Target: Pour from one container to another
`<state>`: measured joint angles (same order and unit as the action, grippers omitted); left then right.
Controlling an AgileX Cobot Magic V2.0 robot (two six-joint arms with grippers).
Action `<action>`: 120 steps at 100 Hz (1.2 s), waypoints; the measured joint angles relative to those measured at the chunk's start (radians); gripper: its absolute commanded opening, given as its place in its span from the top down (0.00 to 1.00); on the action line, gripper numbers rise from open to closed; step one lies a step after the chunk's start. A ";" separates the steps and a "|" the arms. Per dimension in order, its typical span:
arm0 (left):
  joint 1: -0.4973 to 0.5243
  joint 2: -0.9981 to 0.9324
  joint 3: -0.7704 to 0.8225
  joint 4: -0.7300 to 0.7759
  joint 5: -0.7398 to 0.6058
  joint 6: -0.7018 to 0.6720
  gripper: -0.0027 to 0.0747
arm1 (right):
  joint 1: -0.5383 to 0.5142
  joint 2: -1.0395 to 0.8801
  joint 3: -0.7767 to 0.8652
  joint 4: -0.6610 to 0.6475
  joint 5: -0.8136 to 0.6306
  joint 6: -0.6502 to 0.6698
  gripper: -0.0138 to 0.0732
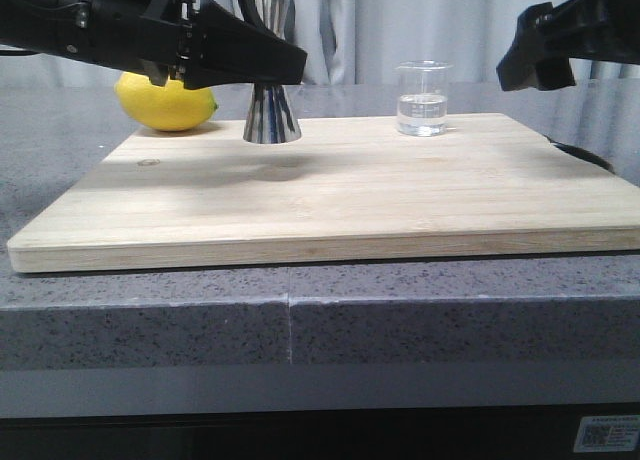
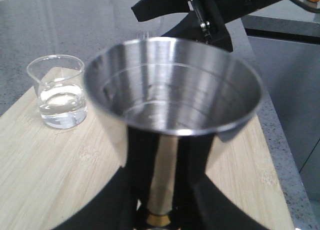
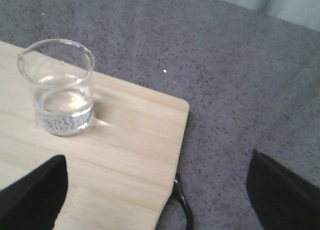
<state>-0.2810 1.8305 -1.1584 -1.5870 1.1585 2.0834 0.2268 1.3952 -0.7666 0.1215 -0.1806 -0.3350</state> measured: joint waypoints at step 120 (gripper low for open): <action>-0.001 0.000 0.000 -0.004 0.000 0.000 0.99 | 0.132 0.222 0.029 -0.106 -0.371 0.246 0.09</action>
<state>-0.2825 1.8305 -1.1584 -1.5907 1.1585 2.0834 0.3590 1.6171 -0.7375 0.0152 -0.5516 -0.0891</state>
